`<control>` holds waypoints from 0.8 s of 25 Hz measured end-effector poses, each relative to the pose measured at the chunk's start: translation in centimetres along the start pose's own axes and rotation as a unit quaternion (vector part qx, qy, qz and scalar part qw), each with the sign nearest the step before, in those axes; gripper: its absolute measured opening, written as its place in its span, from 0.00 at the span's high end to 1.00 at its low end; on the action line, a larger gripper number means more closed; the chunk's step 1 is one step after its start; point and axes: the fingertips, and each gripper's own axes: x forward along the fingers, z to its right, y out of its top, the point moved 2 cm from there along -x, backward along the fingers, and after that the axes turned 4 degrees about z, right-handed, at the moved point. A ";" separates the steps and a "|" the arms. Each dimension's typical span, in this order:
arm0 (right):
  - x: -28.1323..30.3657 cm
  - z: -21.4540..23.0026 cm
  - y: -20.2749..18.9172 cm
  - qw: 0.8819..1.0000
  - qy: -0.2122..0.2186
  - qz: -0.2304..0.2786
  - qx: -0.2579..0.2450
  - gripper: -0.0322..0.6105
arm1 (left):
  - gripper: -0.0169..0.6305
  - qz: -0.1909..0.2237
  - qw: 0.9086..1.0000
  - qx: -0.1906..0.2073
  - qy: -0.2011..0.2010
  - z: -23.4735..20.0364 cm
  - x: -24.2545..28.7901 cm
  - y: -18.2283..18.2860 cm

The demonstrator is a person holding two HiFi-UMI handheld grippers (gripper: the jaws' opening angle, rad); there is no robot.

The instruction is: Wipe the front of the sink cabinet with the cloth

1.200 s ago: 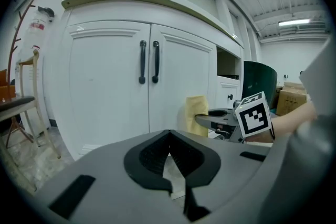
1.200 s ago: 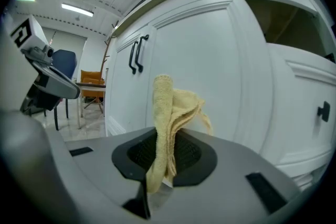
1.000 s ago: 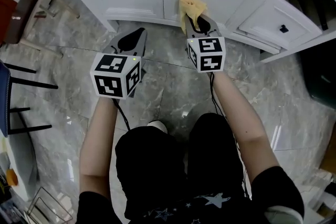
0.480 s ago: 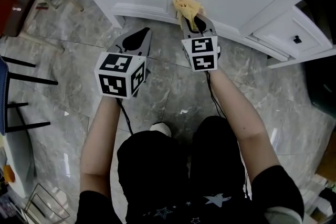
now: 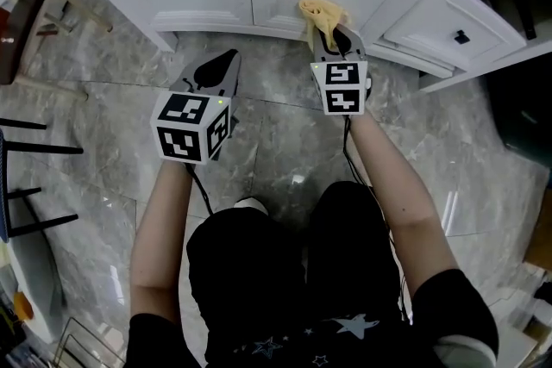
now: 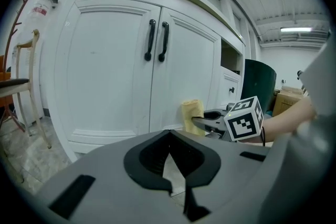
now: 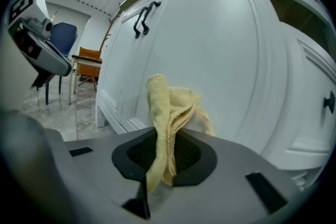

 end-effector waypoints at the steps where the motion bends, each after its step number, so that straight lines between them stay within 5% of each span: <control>1: -0.5 1.1 -0.5 1.000 -0.012 -0.004 0.002 0.85 | 0.95 -0.002 1.000 0.001 -0.003 0.6 0.2 0.0; 13: -6.5 9.7 -4.5 0.995 -0.090 -0.034 0.019 0.85 | 0.95 -0.003 1.000 0.016 -0.018 6.5 0.5 0.7; 20: -7.6 8.4 -3.3 0.997 -0.069 -0.017 0.033 0.85 | 0.95 0.003 1.000 0.001 -0.010 6.0 -0.9 0.4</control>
